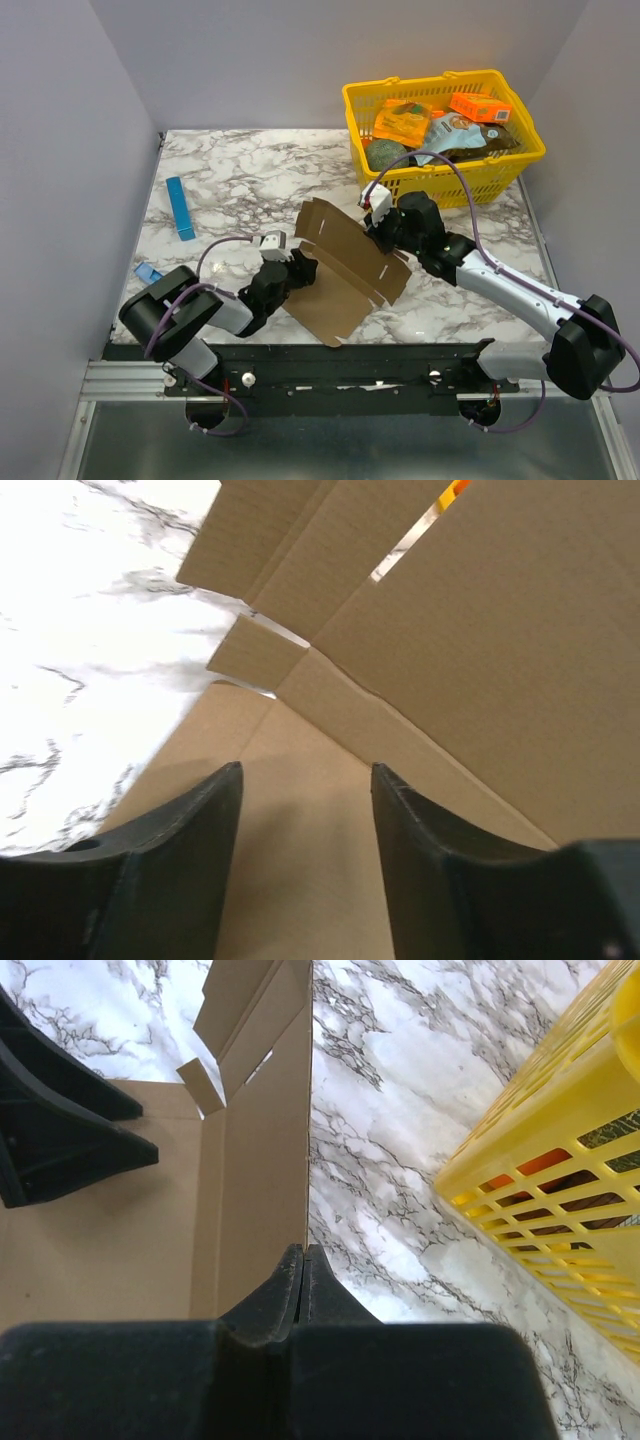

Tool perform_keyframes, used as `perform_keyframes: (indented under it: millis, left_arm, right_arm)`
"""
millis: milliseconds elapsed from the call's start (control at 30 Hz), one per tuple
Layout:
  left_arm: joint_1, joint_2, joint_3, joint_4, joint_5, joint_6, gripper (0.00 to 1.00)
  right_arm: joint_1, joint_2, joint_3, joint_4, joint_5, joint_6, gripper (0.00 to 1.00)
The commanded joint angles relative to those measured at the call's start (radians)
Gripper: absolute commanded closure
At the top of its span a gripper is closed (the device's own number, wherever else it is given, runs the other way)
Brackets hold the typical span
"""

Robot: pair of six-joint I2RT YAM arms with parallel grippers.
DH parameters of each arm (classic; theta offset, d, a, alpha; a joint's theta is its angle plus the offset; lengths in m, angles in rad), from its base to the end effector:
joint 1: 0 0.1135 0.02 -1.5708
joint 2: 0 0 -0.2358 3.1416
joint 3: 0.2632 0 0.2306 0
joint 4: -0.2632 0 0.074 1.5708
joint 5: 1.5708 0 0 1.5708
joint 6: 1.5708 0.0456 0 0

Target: Fold the paper box

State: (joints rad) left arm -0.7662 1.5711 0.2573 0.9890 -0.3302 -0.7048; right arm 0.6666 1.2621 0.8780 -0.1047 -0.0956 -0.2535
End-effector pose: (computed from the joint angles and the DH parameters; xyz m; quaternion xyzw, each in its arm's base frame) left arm 0.1873 -0.1597 0.1118 -0.0713 0.8037 -0.2872 0.5163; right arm 0.2195 0.1782 0.2543 -0.4022 0.7563 0.1456 0.4951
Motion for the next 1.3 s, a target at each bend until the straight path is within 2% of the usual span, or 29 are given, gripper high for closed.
perform_keyframes:
  millis: [0,200,233,467,600,733,933,1267]
  left_arm:
    - [-0.001,-0.144,-0.036,-0.090,-0.096,0.045,0.29]
    - [0.010,-0.270,0.008,-0.225,-0.052,0.186,0.22]
    - [0.030,-0.269,0.019,-0.239,0.001,0.203,0.22]
    - [0.110,-0.174,0.132,-0.294,0.206,0.303,0.24]
    - [0.134,-0.105,0.213,-0.329,0.244,0.343,0.26]
    - [0.156,-0.065,0.276,-0.417,0.229,0.364,0.27]
    - [0.173,-0.019,0.313,-0.455,0.240,0.376,0.27]
    - [0.176,0.063,0.353,-0.443,0.244,0.406,0.32]
  right_arm:
    - [0.004,-0.024,-0.011,0.002,-0.007,0.003,0.99]
    - [0.005,-0.020,-0.011,0.003,-0.009,0.003,0.99]
    - [0.005,-0.020,-0.011,0.003,-0.010,0.002,0.99]
    - [0.005,-0.020,-0.014,0.005,-0.019,0.000,0.99]
    - [0.005,-0.018,-0.014,0.005,-0.021,0.000,0.99]
    - [0.005,-0.015,-0.013,0.005,-0.024,0.000,0.99]
    - [0.005,-0.007,-0.011,0.005,-0.029,0.000,0.99]
    - [0.005,0.000,-0.010,0.007,-0.033,-0.001,0.99]
